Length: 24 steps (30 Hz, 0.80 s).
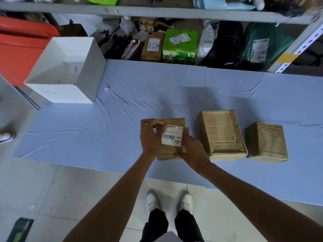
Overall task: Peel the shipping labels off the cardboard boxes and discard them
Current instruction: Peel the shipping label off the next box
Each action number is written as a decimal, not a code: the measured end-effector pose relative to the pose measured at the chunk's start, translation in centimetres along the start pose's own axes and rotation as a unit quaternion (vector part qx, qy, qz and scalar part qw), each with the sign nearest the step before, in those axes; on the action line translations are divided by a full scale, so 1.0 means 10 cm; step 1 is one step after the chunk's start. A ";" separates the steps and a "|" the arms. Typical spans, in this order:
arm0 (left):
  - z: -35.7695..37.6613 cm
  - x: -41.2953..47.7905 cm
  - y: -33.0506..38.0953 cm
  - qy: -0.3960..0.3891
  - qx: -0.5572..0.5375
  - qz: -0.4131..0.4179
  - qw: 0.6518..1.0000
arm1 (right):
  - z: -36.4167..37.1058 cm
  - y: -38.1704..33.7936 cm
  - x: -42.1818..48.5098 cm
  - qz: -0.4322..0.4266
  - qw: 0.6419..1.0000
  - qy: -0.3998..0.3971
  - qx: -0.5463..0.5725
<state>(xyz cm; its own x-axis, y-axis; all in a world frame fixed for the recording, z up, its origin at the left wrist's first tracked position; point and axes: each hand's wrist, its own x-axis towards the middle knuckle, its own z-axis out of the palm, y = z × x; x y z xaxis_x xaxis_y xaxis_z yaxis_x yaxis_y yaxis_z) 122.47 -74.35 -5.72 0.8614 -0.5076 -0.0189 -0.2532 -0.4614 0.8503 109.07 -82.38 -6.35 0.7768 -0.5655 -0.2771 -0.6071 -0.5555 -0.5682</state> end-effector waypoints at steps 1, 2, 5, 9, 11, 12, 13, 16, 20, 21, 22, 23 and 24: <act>0.00 0.00 0.01 -0.003 0.008 -0.004 1.000 | 0.00 0.00 0.01 0.002 1.000 -0.003 -0.004; 0.00 0.01 0.02 -0.008 0.015 -0.005 1.000 | -0.01 0.00 0.01 0.001 1.000 -0.002 -0.002; 0.01 0.02 0.04 -0.014 0.022 -0.003 1.000 | -0.01 0.01 0.01 0.000 1.000 -0.002 0.015; 0.02 0.03 0.05 -0.022 0.026 -0.016 0.999 | -0.01 0.01 0.01 0.004 1.000 -0.005 0.023; 0.03 0.02 0.05 -0.023 0.023 -0.020 0.999 | -0.02 0.01 0.02 0.001 1.000 -0.002 0.029; 0.03 0.02 0.05 -0.023 0.021 -0.020 0.999 | -0.02 0.02 0.02 -0.003 1.000 0.001 0.031; 0.03 0.02 0.05 -0.023 0.019 -0.021 0.999 | -0.03 0.02 0.02 -0.006 0.999 0.001 0.038; 0.03 0.03 0.06 -0.026 0.016 -0.028 0.999 | -0.06 0.04 0.01 -0.009 0.995 0.005 0.096; 0.03 0.03 0.06 -0.027 0.012 -0.032 0.999 | -0.05 0.10 -0.01 -0.015 0.990 0.009 0.137; 0.03 0.03 0.06 -0.028 0.011 -0.033 0.999 | -0.04 0.12 -0.01 -0.012 0.990 0.005 0.137; 0.03 0.02 0.05 -0.028 0.011 -0.033 0.999 | -0.03 0.13 -0.02 -0.009 0.990 0.002 0.142; 0.04 0.02 0.05 -0.028 0.011 -0.034 0.999 | -0.02 0.14 -0.02 -0.004 0.989 0.004 0.145; 0.04 0.03 0.05 -0.028 0.011 -0.035 0.999 | -0.01 0.15 -0.03 0.000 0.989 0.011 0.145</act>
<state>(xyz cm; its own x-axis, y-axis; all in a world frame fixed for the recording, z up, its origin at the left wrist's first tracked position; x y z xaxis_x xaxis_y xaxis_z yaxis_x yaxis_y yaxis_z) 122.40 -75.00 -5.46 0.8515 -0.5130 -0.1085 -0.2031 -0.5135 0.8337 107.94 -83.10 -7.09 0.7715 -0.5799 -0.2616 -0.5306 -0.3596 -0.7676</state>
